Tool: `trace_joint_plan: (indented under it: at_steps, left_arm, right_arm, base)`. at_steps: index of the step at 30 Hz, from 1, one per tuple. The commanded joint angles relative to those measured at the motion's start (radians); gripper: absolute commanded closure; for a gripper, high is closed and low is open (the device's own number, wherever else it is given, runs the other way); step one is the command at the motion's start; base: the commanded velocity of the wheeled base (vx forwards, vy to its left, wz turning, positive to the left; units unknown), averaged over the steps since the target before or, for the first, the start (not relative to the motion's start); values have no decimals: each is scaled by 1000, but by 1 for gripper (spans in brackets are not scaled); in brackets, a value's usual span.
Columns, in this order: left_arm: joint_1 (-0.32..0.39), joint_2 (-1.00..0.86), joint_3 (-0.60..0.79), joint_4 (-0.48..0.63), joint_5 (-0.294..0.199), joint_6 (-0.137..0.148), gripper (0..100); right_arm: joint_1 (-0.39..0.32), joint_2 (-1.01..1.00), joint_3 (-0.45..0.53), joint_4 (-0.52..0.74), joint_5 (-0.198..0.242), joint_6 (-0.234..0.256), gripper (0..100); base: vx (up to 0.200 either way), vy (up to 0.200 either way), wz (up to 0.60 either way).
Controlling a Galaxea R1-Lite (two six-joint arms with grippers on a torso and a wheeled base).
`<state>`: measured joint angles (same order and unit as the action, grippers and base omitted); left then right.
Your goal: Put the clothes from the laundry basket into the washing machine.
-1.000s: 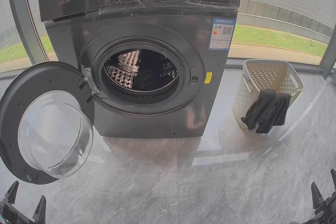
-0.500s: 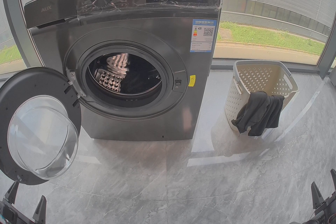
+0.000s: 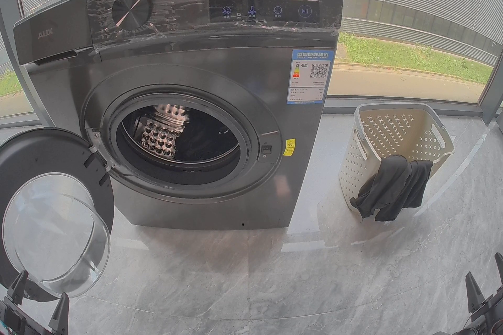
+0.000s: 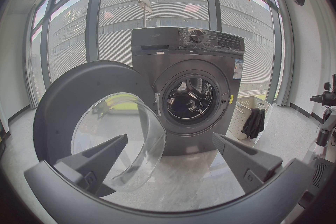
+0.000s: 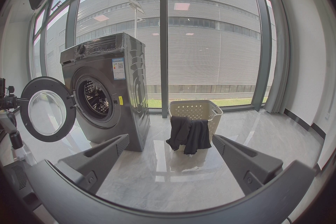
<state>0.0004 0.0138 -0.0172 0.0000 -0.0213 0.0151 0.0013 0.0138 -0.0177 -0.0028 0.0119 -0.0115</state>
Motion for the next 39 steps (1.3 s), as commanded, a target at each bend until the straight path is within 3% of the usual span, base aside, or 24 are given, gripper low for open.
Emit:
trace_joint_plan:
  at_steps: [1, 16, 39]
  left_arm:
    - [1, -14, 14, -2, 0, 0, 0]
    - [0, -14, 14, -2, 3, -12, 0]
    - [0, -14, 14, 0, 3, -7, 0]
  right_arm:
    - [0, -14, 18, 0, 0, -1, 0]
    - [0, -14, 18, 0, 0, -1, 0]
    - [0, -14, 18, 0, 0, -1, 0]
  base:
    - [0, -200, 0]
    - [0, -200, 0]
    - [0, -200, 0]
